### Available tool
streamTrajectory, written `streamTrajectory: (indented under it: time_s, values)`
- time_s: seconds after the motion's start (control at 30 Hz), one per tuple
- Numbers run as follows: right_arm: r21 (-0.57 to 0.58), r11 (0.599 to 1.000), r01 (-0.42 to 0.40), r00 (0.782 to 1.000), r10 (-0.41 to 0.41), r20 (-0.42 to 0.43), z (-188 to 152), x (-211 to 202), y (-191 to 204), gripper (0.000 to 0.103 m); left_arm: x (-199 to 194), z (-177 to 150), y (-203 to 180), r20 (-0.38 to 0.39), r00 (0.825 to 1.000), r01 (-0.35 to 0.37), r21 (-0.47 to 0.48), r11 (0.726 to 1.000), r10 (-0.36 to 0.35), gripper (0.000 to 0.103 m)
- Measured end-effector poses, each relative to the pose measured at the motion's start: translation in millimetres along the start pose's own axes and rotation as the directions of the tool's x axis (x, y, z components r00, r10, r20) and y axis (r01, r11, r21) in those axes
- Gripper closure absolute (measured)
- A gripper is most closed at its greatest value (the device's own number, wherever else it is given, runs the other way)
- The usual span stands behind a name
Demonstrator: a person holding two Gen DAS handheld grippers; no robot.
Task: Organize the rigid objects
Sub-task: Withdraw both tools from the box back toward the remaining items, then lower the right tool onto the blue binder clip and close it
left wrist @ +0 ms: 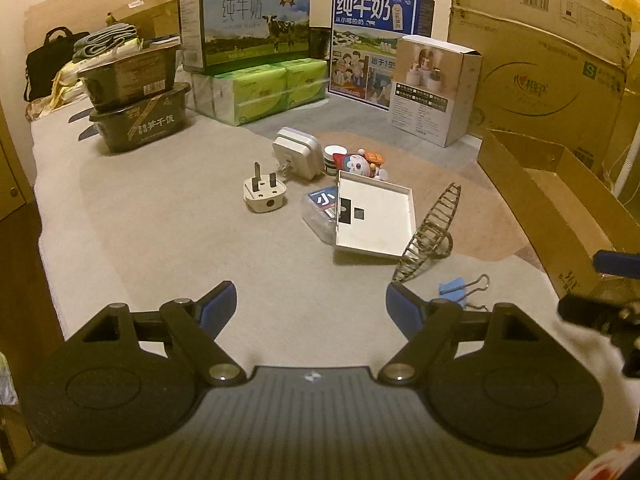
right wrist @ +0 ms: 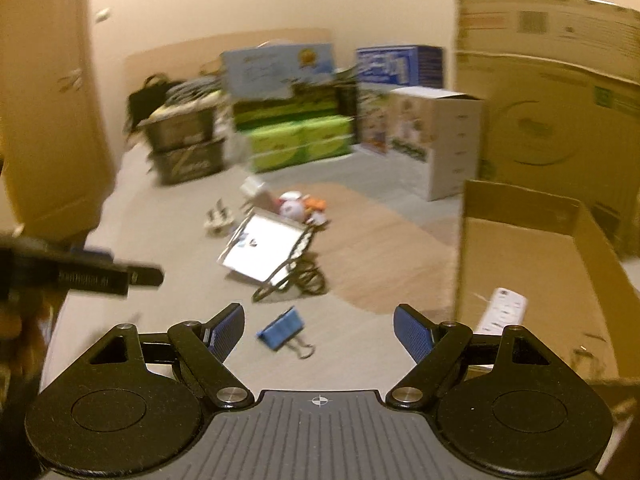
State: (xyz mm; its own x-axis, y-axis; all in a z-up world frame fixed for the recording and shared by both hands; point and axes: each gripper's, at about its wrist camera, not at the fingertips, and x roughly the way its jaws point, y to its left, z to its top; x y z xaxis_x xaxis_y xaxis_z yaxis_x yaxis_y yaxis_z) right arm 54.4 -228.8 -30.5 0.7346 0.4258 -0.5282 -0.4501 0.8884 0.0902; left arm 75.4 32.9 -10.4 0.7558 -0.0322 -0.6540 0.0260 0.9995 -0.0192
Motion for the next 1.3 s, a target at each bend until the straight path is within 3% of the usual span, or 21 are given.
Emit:
streamTrajectory:
  time_s: [0.2,0.43,0.67,0.9,1.3]
  values:
    - [-0.116,0.99,-0.083,0.996,0.077,-0.053,-5.3,25.9,-2.9,0.022,13.0,5.6,7.6,-0.013,0.998,0.058,0.065,0.996,-0.057,0.023]
    - [-0.264,0.948,-0.178,0.979,0.144,-0.142,-0.1,60.3,-7.3,0.022,30.9,12.9,9.5,-0.034,0.987,0.159,0.169,0.973,-0.155,0.023]
    - [-0.363,0.881,-0.303,0.942,0.22,-0.254,3.8,93.4,-3.0,0.026,47.5,10.6,2.2,-0.042,0.973,0.228,0.345,0.91,-0.228,0.024]
    - [-0.402,0.829,-0.389,0.904,0.259,-0.34,10.0,120.4,-1.6,0.036,60.4,14.1,-0.7,-0.091,0.944,0.323,0.434,0.841,-0.316,0.03]
    - [-0.426,0.79,-0.44,0.879,0.281,-0.386,14.4,138.7,-2.7,0.06,78.0,17.5,-4.5,-0.158,0.911,0.406,0.507,0.76,-0.381,0.03]
